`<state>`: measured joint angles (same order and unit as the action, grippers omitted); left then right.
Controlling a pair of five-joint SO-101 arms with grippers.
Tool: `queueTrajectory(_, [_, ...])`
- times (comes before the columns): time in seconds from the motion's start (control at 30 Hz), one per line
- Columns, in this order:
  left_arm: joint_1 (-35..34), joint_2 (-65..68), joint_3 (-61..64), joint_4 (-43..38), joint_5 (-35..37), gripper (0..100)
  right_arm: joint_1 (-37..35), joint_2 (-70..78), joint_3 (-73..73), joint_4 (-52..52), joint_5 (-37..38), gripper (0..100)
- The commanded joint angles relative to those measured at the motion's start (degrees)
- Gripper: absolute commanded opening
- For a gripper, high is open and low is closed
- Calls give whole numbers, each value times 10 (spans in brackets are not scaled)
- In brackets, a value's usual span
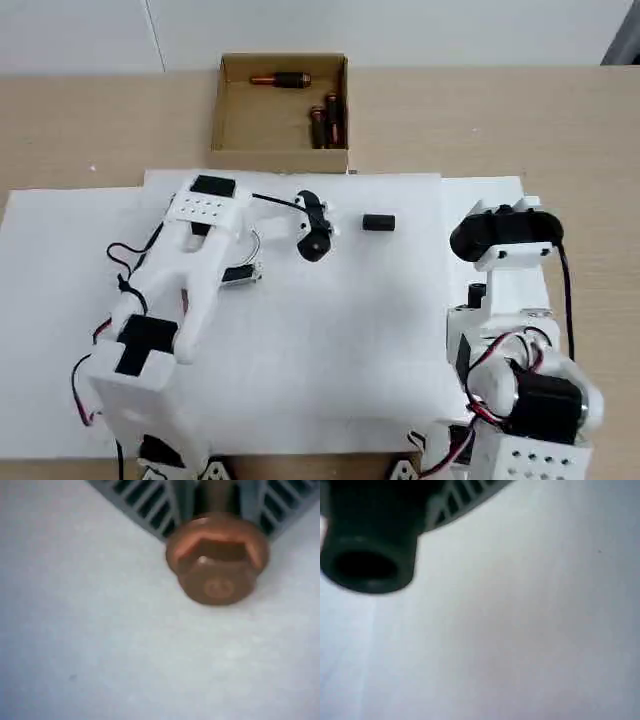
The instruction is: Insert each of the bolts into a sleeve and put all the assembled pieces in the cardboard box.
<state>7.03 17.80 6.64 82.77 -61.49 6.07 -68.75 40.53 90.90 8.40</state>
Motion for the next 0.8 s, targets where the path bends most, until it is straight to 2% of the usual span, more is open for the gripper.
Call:
queueTrajectory(0.0, [2, -6, -70, 48, 11, 6, 3, -5, -11, -8, 5, 4])
queueTrajectory(0.17, [28, -47, -136, 134, 44, 5, 4, -5, -61, 12, 6, 4])
queueTrajectory(0.37, [90, -185, -143, 138, 110, 5, 6, -5, -74, 22, 6, 4])
queueTrajectory(0.7, [156, -319, -143, 141, 349, 5, 6, -5, -74, 26, 1, 4])
queueTrajectory(0.77, [164, -330, -143, 153, 373, 5, 6, -5, -75, 23, 1, 4])
